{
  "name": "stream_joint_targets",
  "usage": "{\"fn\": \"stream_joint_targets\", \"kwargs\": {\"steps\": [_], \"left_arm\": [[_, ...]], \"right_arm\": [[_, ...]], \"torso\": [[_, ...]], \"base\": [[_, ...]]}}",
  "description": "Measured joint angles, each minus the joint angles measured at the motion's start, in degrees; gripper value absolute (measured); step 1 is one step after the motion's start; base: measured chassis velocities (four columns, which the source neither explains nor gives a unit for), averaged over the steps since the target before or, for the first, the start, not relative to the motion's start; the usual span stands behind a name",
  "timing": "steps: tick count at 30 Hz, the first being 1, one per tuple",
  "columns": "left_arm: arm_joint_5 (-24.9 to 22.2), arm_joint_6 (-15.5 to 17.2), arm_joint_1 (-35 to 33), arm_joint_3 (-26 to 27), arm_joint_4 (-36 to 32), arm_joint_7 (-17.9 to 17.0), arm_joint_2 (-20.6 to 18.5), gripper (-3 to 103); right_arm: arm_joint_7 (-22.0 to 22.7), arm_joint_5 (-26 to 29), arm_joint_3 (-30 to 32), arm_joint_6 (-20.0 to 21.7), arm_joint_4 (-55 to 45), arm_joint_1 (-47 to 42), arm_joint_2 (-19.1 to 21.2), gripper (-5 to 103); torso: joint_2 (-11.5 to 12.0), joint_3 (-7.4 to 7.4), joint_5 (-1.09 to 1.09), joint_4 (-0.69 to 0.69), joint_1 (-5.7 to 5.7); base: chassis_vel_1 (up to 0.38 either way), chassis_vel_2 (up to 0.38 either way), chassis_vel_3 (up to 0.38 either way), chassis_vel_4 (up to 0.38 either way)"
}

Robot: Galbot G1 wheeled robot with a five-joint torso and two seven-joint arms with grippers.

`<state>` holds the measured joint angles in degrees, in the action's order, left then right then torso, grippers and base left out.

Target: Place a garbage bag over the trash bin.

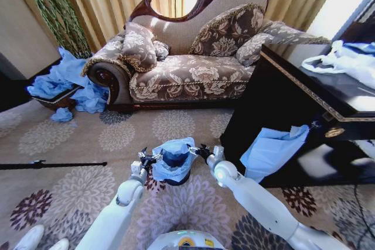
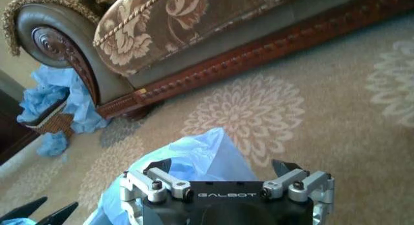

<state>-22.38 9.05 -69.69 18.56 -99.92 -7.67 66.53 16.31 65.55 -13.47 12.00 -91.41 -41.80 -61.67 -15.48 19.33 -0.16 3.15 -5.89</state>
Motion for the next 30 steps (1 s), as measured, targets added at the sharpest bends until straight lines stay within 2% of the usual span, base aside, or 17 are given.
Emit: {"fn": "stream_joint_targets", "kwargs": {"steps": [4,8,10,11,14,16,17,20,21,22,25,30], "left_arm": [[-0.17,-0.04,-0.03,0.02,0.07,0.09,-0.05,100],[-0.6,-0.15,-0.01,0.13,0.32,0.32,-0.18,100],[-0.76,-0.15,0.05,0.14,0.37,0.35,-0.24,100],[-1.1,-0.02,0.3,0.15,0.46,0.39,-0.31,100],[-1.48,0.28,0.6,0.14,0.54,0.43,-0.34,100],[-2.73,1.35,1.09,-0.01,0.6,0.92,-0.41,100],[-2.73,1.35,1.09,-0.01,0.6,0.92,-0.41,100],[-4.3,2.78,1.84,-0.38,0.52,1.66,-0.46,100],[-4.3,2.78,1.84,-0.38,0.52,1.66,-0.46,100],[-4.47,2.95,2.12,-0.46,0.51,1.76,-0.44,100],[-4.49,3.01,2.52,-0.56,0.69,1.9,-0.39,100],[-4.45,3.0,2.97,-0.62,0.91,2.17,-0.21,100]], "right_arm": [[-0.28,1.09,0.05,0.16,1.32,0.24,-0.95,102],[-1.36,0.82,-0.12,0.07,4.2,1.64,-2.51,83],[-1.6,0.69,-0.24,0.04,4.64,1.93,-2.72,83],[-1.93,0.46,-0.44,-0.03,5.5,2.49,-3.15,71],[-2.04,0.23,-0.7,-0.16,6.39,3.1,-3.74,66],[-2.0,0.02,-0.94,-0.25,6.9,3.67,-4.27,55],[-2.0,0.02,-0.94,-0.25,6.9,3.67,-4.27,55],[-1.84,-0.08,-1.26,-0.34,7.0,4.17,-4.32,39],[-1.84,-0.08,-1.26,-0.34,7.0,4.17,-4.32,39],[-1.81,-0.08,-1.32,-0.38,7.04,4.35,-4.32,33],[-1.74,-0.14,-1.32,-0.47,7.58,4.79,-4.67,28],[-1.04,-0.36,-1.64,-0.6,9.12,6.32,-5.75,7]], "torso": [[0.0,0.0,0.0,0.0,0.0],[0.0,0.0,0.0,0.0,0.0],[0.0,0.0,0.0,-0.01,0.0],[0.0,0.0,0.0,-0.01,0.0],[0.0,0.0,0.0,0.0,0.0],[0.0,0.0,0.0,-0.01,0.0],[0.0,0.0,0.0,-0.01,0.0],[0.0,0.0,0.0,0.01,0.0],[0.0,0.0,0.0,0.01,0.0],[0.0,0.0,0.01,0.01,0.0],[0.0,0.0,0.0,0.0,0.0],[0.0,0.0,0.0,0.0,0.0]], "base": [[0.0,0.0,0.0,0.0],[0.0,0.0,0.0,0.0],[0.0,0.0,0.0,0.0],[0.0,0.0,0.0,0.0],[0.0,0.0,0.0,0.0],[0.0,0.0,0.0,0.0],[0.0,0.0,0.0,0.0],[0.0,0.0,0.0,0.0],[0.0,0.0,0.0,0.0],[0.0,0.0,0.0,0.0],[0.0,0.0,0.0,0.0],[0.0,0.0,0.0,0.0]]}}
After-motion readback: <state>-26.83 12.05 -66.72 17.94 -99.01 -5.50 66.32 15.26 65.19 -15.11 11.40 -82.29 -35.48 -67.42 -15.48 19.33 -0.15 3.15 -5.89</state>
